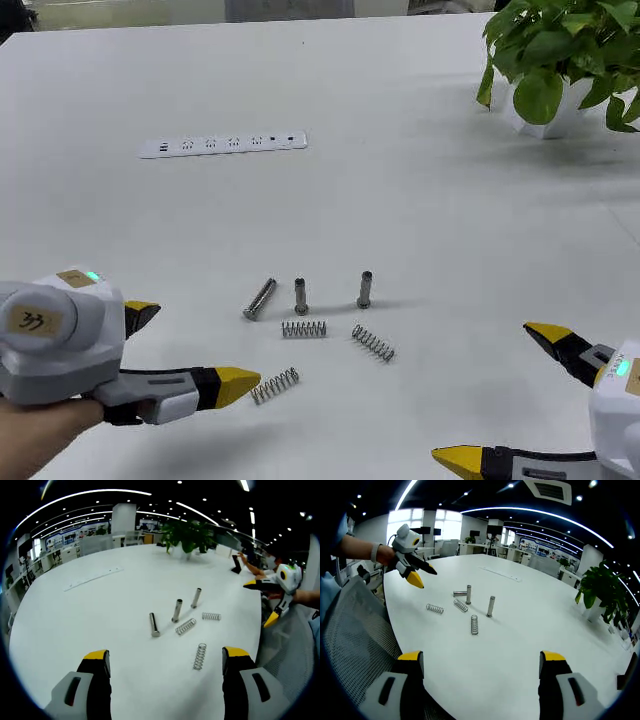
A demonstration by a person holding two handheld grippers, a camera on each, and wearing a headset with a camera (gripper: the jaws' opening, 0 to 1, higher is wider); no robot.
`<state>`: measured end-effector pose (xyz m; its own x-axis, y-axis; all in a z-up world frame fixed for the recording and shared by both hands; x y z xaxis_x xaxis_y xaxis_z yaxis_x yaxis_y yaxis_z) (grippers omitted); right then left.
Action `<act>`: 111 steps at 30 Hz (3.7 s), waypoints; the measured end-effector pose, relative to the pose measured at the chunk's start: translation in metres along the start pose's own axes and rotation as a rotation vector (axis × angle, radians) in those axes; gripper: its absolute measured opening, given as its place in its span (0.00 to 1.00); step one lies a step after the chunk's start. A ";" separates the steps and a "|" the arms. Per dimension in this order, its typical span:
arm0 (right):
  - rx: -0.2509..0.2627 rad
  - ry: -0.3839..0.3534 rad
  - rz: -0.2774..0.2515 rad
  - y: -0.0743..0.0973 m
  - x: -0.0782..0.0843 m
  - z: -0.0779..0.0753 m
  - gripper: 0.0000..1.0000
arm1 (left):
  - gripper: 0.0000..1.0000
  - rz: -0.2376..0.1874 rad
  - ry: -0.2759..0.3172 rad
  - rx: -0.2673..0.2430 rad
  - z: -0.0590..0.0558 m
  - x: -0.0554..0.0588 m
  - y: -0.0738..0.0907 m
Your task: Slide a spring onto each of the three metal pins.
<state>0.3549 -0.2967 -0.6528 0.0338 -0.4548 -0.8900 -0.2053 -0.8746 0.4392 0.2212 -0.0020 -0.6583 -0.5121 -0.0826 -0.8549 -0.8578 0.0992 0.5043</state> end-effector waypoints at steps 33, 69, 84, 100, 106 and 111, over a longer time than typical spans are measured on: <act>-0.005 -0.009 0.008 0.000 0.003 0.000 0.97 | 0.51 0.167 -0.035 0.046 0.017 -0.037 -0.071; 0.019 0.001 0.017 -0.001 0.005 -0.003 0.97 | 0.20 0.378 -0.088 0.028 0.021 -0.031 -0.120; 0.014 0.016 0.023 -0.001 0.005 -0.001 0.96 | 0.17 0.530 -0.180 -0.032 0.018 -0.037 -0.130; 0.004 0.022 0.030 -0.001 0.006 -0.001 0.96 | 0.11 0.594 -0.197 -0.044 0.016 -0.039 -0.136; 0.006 0.024 0.035 -0.002 0.007 -0.001 0.96 | 0.10 0.591 -0.178 -0.051 0.017 -0.040 -0.135; 0.006 0.024 0.036 -0.002 0.007 -0.001 0.96 | 0.08 0.574 -0.163 -0.059 0.020 -0.040 -0.135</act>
<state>0.3570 -0.2986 -0.6600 0.0500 -0.4901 -0.8703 -0.2127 -0.8566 0.4701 0.3577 0.0073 -0.6947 -0.8853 0.1212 -0.4490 -0.4492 0.0273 0.8930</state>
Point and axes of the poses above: the centre of the closed fingertips' face, and the gripper's own axes: y roughly backward along the fingers, z roughly to its left, x roughly out of its underside, the point moved 6 cm from there along y, roughly backward along the fingers, and after that the axes turned 8 degrees about -z, right-handed, at the moved point
